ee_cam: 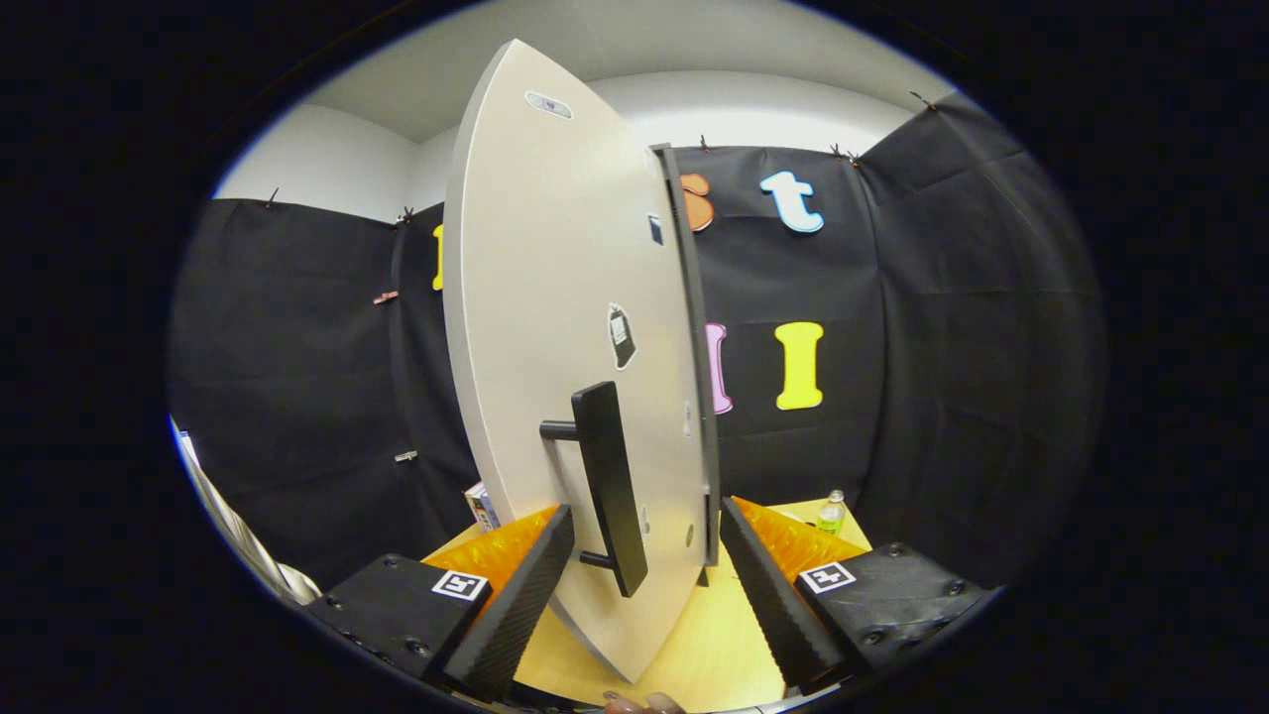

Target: Open the shoe cabinet door, grab the shoes and put them into the shoe cabinet, then close the shoe cabinet door.

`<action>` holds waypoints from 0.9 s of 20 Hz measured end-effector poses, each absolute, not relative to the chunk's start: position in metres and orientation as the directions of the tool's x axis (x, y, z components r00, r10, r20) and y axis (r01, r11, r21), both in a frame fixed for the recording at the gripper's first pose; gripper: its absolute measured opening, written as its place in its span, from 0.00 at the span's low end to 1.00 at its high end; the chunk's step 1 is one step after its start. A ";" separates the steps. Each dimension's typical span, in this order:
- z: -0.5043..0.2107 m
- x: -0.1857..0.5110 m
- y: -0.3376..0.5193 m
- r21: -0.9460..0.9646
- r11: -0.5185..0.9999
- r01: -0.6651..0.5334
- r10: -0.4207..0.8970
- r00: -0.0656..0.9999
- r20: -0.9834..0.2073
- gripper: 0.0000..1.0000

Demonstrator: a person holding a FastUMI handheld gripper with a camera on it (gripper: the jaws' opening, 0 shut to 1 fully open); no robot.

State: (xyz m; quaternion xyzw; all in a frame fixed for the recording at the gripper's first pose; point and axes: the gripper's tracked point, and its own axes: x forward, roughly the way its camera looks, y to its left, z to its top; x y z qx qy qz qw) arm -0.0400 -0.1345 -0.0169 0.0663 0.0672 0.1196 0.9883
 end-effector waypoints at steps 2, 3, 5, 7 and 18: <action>-0.017 -0.029 -0.113 0.164 0.963 -0.214 0.233 0.967 -0.106 0.98; -0.017 -0.025 -0.101 0.179 0.961 -0.213 0.233 0.967 -0.101 0.98; -0.020 -0.019 -0.077 0.194 0.958 -0.210 0.231 0.968 -0.095 0.98; -0.020 -0.012 -0.055 0.186 0.960 -0.208 0.226 0.971 -0.082 0.98; -0.026 0.030 0.045 0.169 0.943 -0.286 0.303 0.950 -0.079 0.98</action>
